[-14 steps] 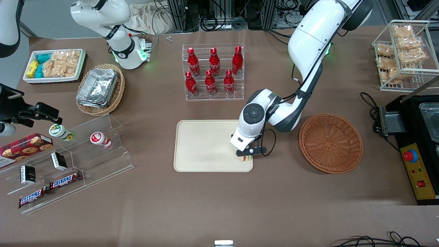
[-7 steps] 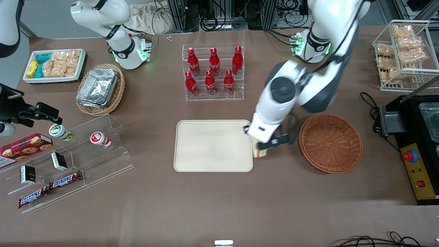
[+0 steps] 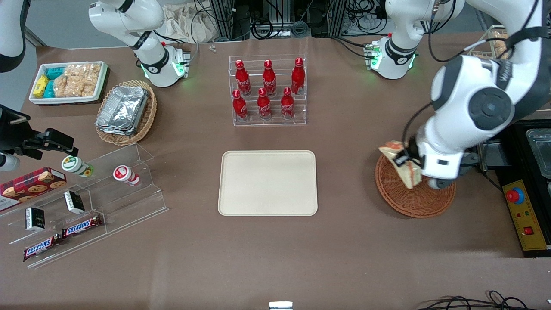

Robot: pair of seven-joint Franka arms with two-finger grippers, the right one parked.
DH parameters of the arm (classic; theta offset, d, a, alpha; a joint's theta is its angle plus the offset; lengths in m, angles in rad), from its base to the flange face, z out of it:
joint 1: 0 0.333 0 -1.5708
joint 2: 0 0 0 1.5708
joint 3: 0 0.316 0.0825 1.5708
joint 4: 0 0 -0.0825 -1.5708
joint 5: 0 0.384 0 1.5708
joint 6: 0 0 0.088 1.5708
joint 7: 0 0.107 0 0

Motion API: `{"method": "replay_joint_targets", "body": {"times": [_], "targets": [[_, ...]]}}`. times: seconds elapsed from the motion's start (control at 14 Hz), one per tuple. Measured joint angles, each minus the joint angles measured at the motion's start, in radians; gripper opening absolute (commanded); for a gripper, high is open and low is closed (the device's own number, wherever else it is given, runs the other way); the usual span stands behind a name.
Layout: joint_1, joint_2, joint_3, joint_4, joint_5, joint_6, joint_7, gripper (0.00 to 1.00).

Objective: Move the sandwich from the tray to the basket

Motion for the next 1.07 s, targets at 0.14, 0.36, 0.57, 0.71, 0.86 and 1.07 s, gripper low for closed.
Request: {"method": "replay_joint_targets", "body": {"times": [0.14, 0.36, 0.57, 0.71, 0.86, 1.07], "targets": [[0.058, -0.003, 0.0, -0.094, 0.008, 0.083, 0.0, 0.0], [0.119, -0.002, 0.0, -0.262, 0.013, 0.292, 0.0, 0.0], [0.168, 0.006, 0.001, -0.416, 0.013, 0.534, 0.0, 0.0], [0.185, 0.029, 0.001, -0.462, 0.013, 0.621, 0.0, 0.0], [0.189, 0.068, 0.001, -0.467, 0.013, 0.674, 0.0, 0.2], [0.199, 0.13, 0.0, -0.467, 0.042, 0.722, 0.008, 1.0]]}}
